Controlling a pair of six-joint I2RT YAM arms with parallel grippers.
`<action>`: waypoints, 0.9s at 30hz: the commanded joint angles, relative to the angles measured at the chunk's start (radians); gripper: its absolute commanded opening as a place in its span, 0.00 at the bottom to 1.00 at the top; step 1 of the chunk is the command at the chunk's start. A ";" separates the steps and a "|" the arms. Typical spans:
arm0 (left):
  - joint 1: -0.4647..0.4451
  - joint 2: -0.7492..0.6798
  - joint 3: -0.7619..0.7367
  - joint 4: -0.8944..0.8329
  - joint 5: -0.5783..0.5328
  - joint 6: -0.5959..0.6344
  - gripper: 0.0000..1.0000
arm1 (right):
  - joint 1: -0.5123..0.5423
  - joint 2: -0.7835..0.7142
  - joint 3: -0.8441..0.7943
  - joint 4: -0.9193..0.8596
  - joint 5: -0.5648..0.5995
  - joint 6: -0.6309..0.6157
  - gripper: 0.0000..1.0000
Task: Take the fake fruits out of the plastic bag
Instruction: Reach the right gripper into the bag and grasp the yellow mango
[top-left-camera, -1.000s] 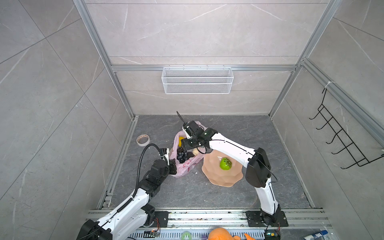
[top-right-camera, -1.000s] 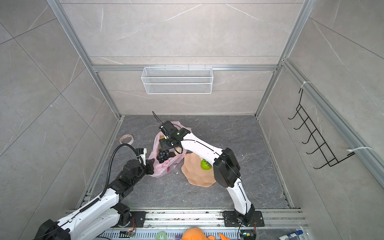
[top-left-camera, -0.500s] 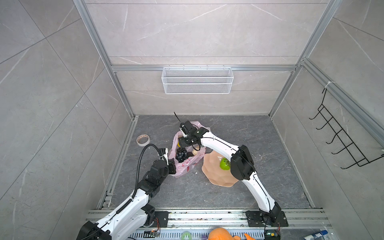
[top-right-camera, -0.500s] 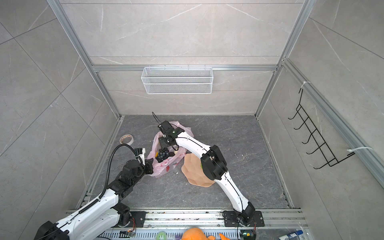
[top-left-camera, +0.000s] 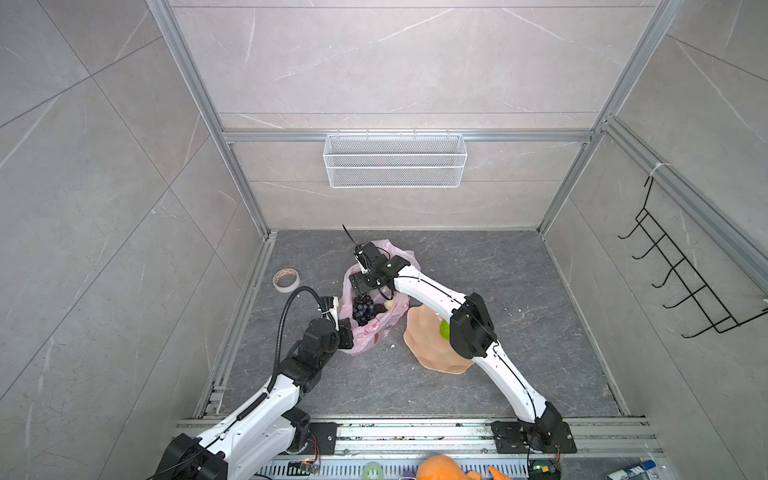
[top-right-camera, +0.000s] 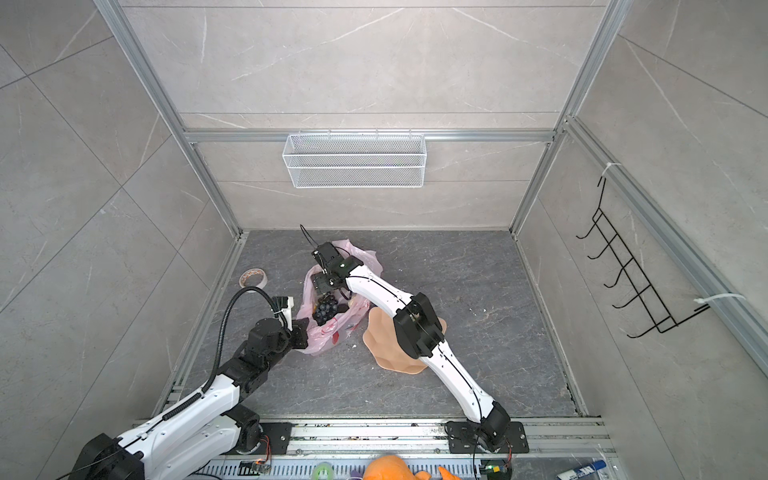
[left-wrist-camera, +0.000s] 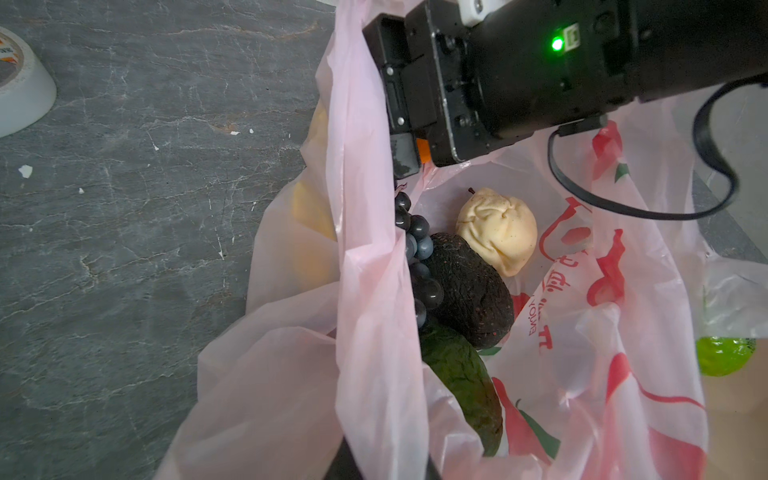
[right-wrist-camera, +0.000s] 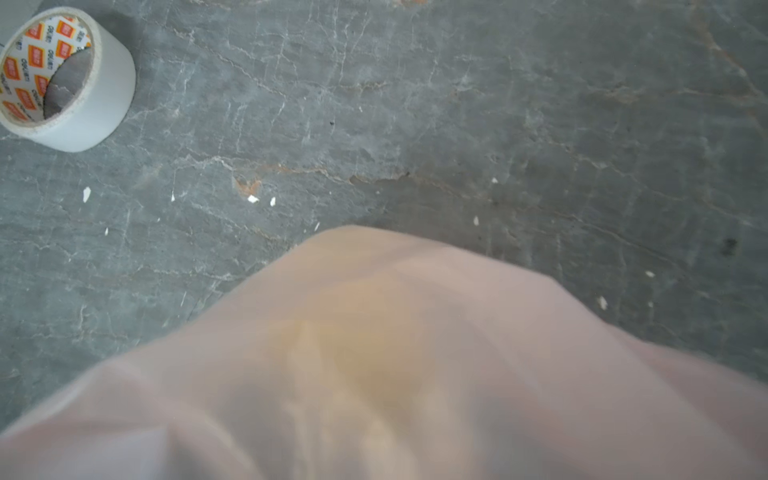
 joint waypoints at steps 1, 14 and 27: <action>-0.004 0.000 0.024 0.031 0.021 0.019 0.02 | -0.002 0.070 0.081 -0.032 -0.010 -0.003 0.83; -0.003 -0.014 0.018 0.034 0.015 0.020 0.03 | -0.009 0.150 0.224 -0.054 -0.036 0.010 0.73; -0.004 -0.014 0.018 0.033 0.013 0.019 0.02 | -0.006 0.020 0.093 -0.040 -0.045 0.007 0.59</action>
